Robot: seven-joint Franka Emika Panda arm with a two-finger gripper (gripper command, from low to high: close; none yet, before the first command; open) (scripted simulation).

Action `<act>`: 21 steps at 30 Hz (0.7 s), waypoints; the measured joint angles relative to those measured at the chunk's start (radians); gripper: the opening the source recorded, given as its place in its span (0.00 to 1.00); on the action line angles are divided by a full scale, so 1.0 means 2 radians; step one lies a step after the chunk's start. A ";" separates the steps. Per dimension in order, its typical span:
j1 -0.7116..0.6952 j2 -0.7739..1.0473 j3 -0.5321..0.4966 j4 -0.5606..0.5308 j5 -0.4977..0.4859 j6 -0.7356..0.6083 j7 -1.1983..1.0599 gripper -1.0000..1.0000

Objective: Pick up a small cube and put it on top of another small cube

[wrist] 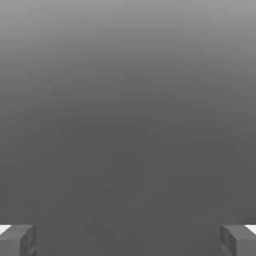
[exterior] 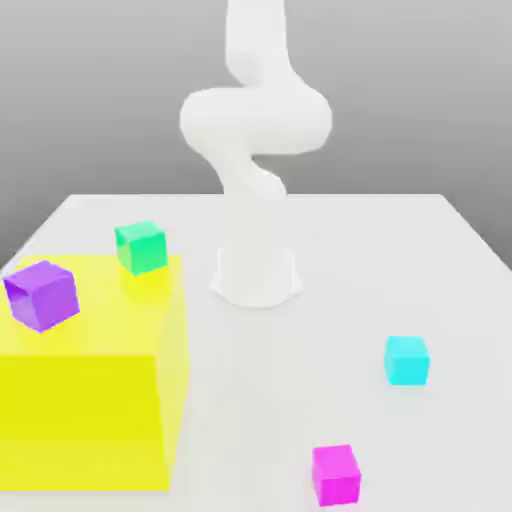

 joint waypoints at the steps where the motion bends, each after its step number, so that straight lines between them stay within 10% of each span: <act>1: -0.001 0.020 0.004 -0.004 -0.002 0.008 0.003 0.50; 21: 0.013 0.384 0.057 -0.072 -0.043 0.161 0.053 0.50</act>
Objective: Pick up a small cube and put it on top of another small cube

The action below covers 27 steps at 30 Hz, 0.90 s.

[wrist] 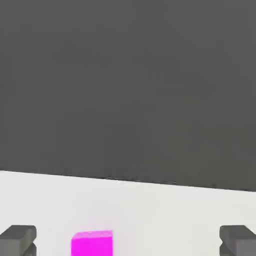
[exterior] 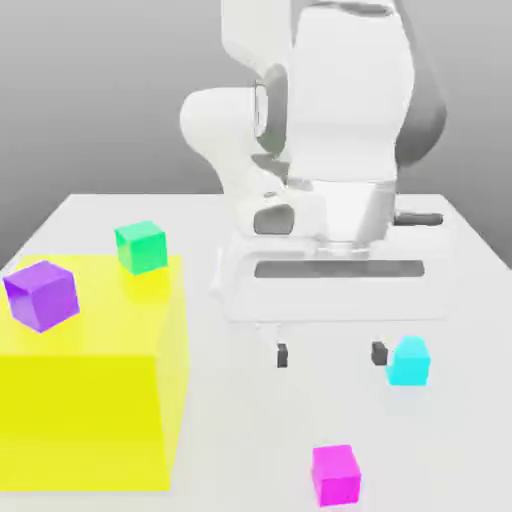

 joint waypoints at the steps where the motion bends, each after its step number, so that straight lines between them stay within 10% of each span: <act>1: 0.002 0.018 0.001 -0.003 0.000 0.008 0.001 0.50; 9: 0.024 0.162 -0.013 -0.003 -0.020 0.094 0.020 0.50; 10: 0.029 0.179 -0.018 0.000 -0.025 0.107 0.024 0.00; 27: -0.014 0.015 -0.028 -0.034 0.007 -0.022 0.056 0.00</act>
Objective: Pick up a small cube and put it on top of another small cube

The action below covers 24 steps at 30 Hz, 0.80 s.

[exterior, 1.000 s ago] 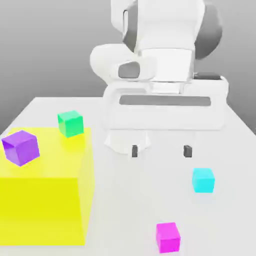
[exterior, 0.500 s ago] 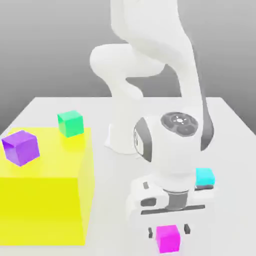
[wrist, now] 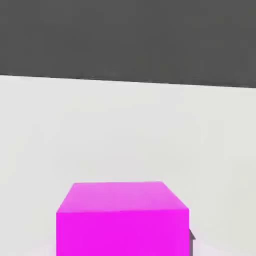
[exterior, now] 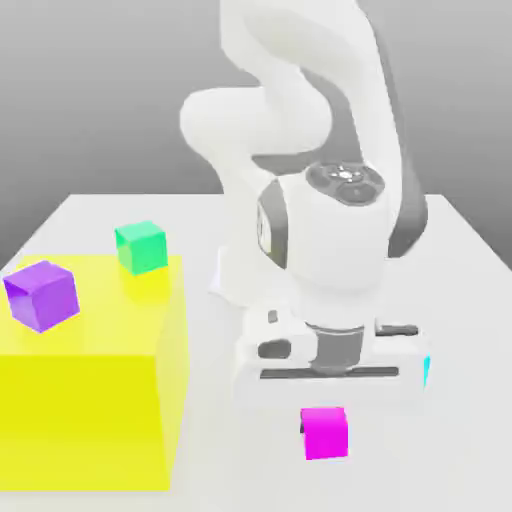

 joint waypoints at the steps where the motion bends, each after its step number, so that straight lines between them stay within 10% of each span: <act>1: -0.012 -0.018 -0.006 -0.004 0.000 -0.014 0.013 0.00; 24: -0.212 -0.423 -0.069 -0.094 0.017 -0.327 0.293 0.00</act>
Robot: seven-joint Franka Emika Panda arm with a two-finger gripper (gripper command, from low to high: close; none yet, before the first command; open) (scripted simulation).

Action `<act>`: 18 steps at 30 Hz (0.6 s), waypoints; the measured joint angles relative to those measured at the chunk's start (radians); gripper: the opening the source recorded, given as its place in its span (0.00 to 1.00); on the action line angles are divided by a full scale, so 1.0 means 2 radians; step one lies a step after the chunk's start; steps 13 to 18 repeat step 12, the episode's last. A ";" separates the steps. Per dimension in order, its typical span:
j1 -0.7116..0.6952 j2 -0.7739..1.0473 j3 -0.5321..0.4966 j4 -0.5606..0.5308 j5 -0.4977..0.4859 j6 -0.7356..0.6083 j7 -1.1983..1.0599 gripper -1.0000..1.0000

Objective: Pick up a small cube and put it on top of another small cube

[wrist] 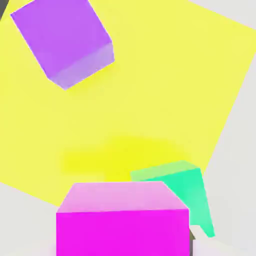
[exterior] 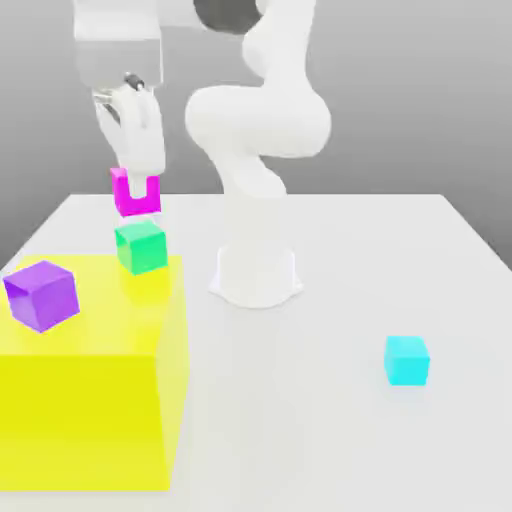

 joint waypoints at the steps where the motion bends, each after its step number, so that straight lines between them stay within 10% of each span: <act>1: -0.003 0.000 -0.001 -0.011 0.000 0.012 0.003 0.00; 4: -0.007 0.016 -0.003 -0.052 0.000 0.068 0.005 0.00; 5: -0.008 0.019 -0.003 -0.059 -0.001 0.079 0.005 1.00; 18: -0.009 0.018 -0.002 -0.058 -0.002 0.075 0.006 1.00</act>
